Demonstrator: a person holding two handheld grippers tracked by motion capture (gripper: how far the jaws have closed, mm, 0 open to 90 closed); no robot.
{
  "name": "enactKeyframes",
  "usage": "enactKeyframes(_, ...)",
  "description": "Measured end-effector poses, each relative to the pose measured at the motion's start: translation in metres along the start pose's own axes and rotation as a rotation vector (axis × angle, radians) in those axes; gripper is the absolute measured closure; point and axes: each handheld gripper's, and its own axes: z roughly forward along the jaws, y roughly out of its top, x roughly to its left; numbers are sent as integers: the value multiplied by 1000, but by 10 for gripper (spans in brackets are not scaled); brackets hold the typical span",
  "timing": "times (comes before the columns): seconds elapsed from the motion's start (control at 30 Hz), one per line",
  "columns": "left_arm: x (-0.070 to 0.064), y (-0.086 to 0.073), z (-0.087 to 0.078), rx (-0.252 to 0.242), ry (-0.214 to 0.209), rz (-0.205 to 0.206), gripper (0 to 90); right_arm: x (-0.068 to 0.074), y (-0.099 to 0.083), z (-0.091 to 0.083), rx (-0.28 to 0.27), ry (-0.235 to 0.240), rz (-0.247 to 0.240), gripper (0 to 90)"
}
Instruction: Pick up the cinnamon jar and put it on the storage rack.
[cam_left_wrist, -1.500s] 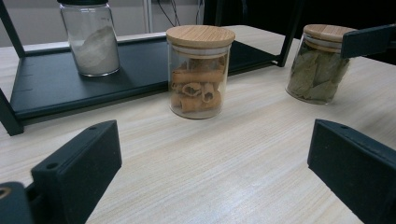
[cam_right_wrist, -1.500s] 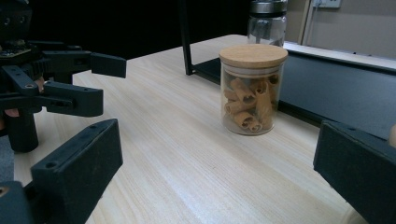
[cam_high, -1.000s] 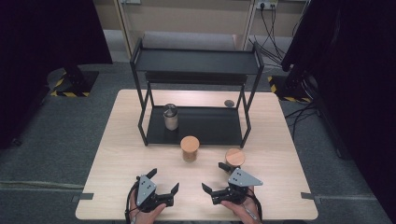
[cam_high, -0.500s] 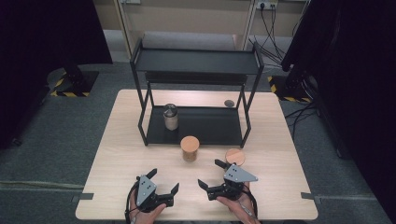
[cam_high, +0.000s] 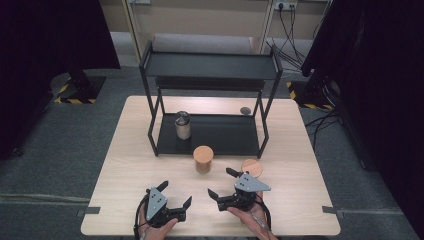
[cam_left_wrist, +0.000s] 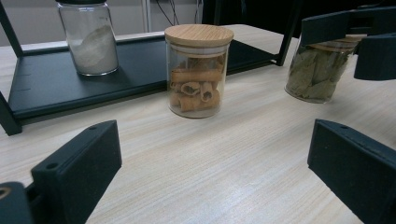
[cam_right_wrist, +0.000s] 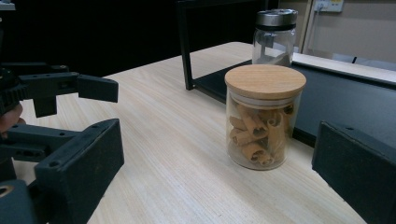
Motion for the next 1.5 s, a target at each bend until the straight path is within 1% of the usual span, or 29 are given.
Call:
enactKeyframes(0.13,0,0,0,1,0,0,24,-1,1,3,1,-4,15,27)
enactKeyframes(0.37,0,0,0,1,1,-1,24,0,4,9,7,-10,18,28)
enactKeyframes(0.7,1,0,-1,-2,0,-3,24,2,11,19,10,-9,10,28)
enactKeyframes(1.0,0,0,0,-1,-1,0,24,0,15,23,5,-21,13,29)
enactKeyframes(1.3,0,0,-1,0,0,2,24,1,21,31,0,-27,3,30)
enactKeyframes(1.5,0,0,-1,1,-1,3,24,-1,25,36,0,-40,4,30)
